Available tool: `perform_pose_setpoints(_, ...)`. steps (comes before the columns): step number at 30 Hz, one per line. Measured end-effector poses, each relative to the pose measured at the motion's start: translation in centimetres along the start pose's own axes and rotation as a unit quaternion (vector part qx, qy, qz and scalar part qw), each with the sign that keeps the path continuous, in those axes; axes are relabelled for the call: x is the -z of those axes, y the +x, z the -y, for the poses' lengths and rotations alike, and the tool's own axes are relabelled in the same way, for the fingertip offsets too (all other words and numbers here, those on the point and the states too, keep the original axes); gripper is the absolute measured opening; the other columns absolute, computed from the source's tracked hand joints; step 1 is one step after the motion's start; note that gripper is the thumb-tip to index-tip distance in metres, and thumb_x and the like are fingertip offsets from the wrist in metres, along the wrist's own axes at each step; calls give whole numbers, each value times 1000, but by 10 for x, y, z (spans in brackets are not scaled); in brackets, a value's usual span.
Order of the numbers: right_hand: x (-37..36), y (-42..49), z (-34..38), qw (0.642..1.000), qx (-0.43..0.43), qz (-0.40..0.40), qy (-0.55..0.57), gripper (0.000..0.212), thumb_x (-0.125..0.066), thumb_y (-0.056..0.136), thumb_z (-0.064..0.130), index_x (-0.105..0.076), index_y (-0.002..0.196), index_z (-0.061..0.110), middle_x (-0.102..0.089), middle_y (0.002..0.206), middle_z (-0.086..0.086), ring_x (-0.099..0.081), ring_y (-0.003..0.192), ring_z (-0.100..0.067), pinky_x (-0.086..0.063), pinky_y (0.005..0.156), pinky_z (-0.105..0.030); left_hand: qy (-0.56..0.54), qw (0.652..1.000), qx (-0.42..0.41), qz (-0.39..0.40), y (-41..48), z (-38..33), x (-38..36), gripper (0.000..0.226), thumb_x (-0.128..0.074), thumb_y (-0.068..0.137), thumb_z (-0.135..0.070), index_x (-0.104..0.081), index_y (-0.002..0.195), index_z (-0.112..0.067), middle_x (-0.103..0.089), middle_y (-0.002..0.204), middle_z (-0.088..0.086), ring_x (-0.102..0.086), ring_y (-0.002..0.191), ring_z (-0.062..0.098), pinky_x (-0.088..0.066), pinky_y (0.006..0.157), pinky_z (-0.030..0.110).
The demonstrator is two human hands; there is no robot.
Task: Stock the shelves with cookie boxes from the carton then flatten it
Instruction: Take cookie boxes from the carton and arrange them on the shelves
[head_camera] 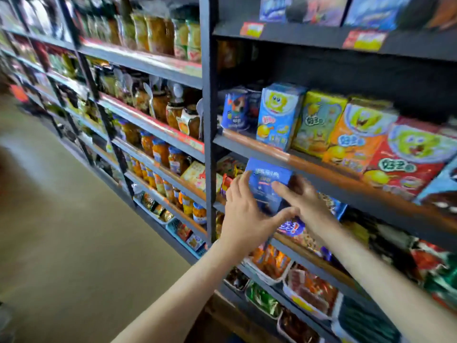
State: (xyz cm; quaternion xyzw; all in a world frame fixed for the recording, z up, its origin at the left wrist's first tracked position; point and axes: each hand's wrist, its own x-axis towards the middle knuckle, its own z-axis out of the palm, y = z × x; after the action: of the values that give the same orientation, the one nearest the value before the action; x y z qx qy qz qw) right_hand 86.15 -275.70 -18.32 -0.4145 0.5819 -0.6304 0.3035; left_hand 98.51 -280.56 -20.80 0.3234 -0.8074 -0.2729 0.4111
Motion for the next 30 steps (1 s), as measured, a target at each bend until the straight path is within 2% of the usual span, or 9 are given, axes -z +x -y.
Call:
perform_pose_setpoints(2,12,-4,33,999,32,19,1,7,-61,87,27,-61,92,22,-70,77,14,-65,71,-10,-50,57,-18,-7,999,-35,-14,19,-20,1,108,-61,61,-74,-27,140,-7,-39,131,8,-35,125,23,-31,104,34)
perform_pose_setpoints(5,39,-7,71,996,53,59,32,40,-67,69,65,-64,88,30,-63,78,6,-58,61,-16,-46,48,-25,-167,985,-32,39,48,-53,9,103,-80,63,-49,-19,141,-22,-40,134,3,-43,125,15,-37,105,35)
perform_pose_setpoints(8,68,-6,101,994,81,63,39,27,-59,86,45,-61,106,27,-64,101,-4,-60,84,-16,-48,73,-32,-367,919,-29,142,70,-92,24,86,-80,73,-14,-24,138,-23,-54,116,-2,-59,101,0,-50,86,22)
perform_pose_setpoints(12,98,-6,139,989,136,32,-40,54,-75,71,49,-55,117,30,-63,115,6,-58,106,-8,-45,86,-25,-483,849,-49,207,91,-137,30,53,-72,58,-31,-54,107,-24,-68,83,-8,-64,73,10,-53,69,24)
perform_pose_setpoints(16,126,-15,173,989,127,70,7,82,-87,50,52,-56,117,18,-70,109,4,-65,100,-11,-52,78,-22,-537,812,-36,225,105,-175,23,39,-70,52,-34,-66,88,-20,-68,73,-1,-62,63,15,-52,63,30)
perform_pose_setpoints(19,147,-22,198,989,145,36,-12,76,-87,47,53,-63,110,16,-72,107,1,-67,98,-15,-54,79,-26,-539,810,-60,222,115,-204,15,15,-65,65,-24,-68,78,-18,-70,68,-2,-66,58,11,-54,57,25)
perform_pose_setpoints(21,162,-26,215,988,153,-3,-28,63,-83,60,47,-65,111,17,-70,112,-4,-66,104,-21,-52,87,-33,-529,819,-81,207,126,-221,8,19,-56,74,-26,-73,75,-19,-72,72,-3,-67,64,9,-55,63,26)
perform_pose_setpoints(26,204,-28,261,972,189,-110,-83,44,-72,74,25,-61,116,19,-71,109,1,-66,104,-19,-50,85,-32,-456,864,-159,143,161,-262,-8,17,-66,85,-32,-69,93,-18,-70,93,1,-64,88,14,-49,82,32)
perform_pose_setpoints(30,237,-11,286,950,205,-215,-93,40,-75,78,25,-58,114,21,-70,108,2,-66,100,-17,-48,82,-31,-388,905,-165,57,187,-303,-27,14,-66,87,-25,-61,98,-17,-66,87,-8,-61,76,4,-46,62,12)
